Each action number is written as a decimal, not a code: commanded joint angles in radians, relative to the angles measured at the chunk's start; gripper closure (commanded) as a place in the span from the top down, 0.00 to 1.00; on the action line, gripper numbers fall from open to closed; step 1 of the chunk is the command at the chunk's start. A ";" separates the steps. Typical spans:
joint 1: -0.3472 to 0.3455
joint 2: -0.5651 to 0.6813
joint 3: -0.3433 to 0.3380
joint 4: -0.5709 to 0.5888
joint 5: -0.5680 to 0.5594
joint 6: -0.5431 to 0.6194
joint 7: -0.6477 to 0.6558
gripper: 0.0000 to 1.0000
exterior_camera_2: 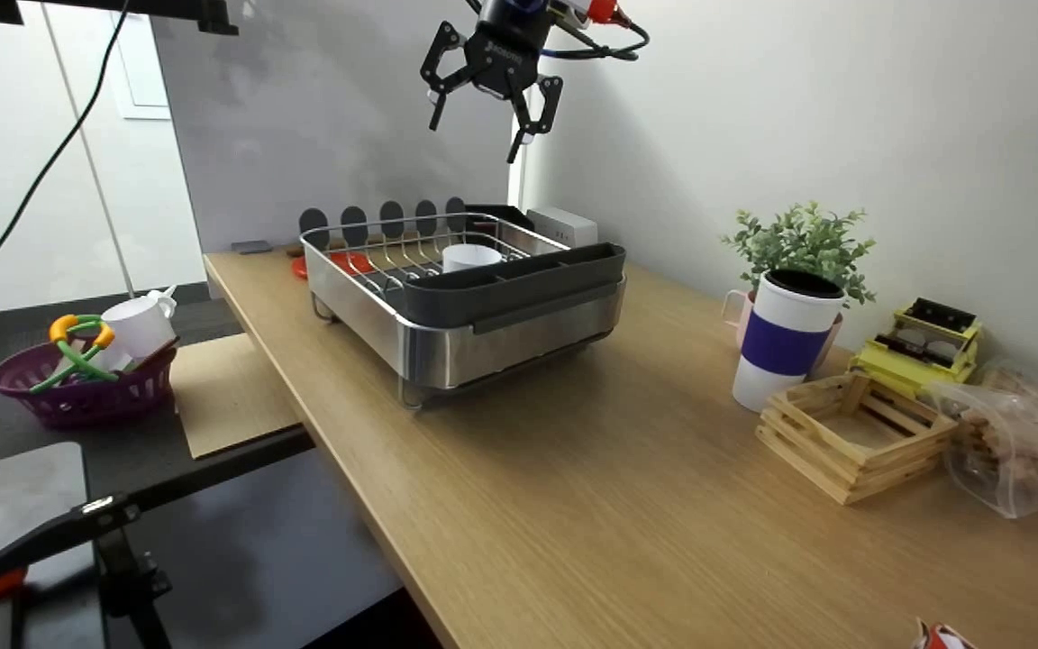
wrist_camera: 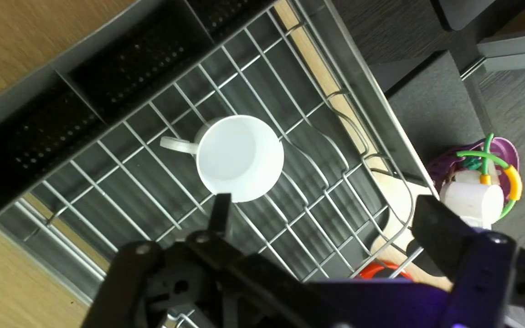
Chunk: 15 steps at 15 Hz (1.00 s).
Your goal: Remove the white mug from the dish rack and place it on the right side of the countertop
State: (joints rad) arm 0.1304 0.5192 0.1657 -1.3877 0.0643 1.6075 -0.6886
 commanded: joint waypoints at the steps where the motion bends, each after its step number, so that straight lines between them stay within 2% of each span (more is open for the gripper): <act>1: 0.005 0.086 0.014 0.114 -0.017 -0.073 0.009 1.00; 5: 0.006 0.129 0.016 0.145 -0.017 -0.074 0.014 1.00; 12: 0.026 0.178 0.003 0.148 -0.145 -0.025 0.004 1.00; 15: 0.015 0.167 0.014 0.127 -0.137 -0.034 0.007 1.00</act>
State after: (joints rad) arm 0.1494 0.6839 0.1730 -1.2652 -0.0689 1.5768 -0.6847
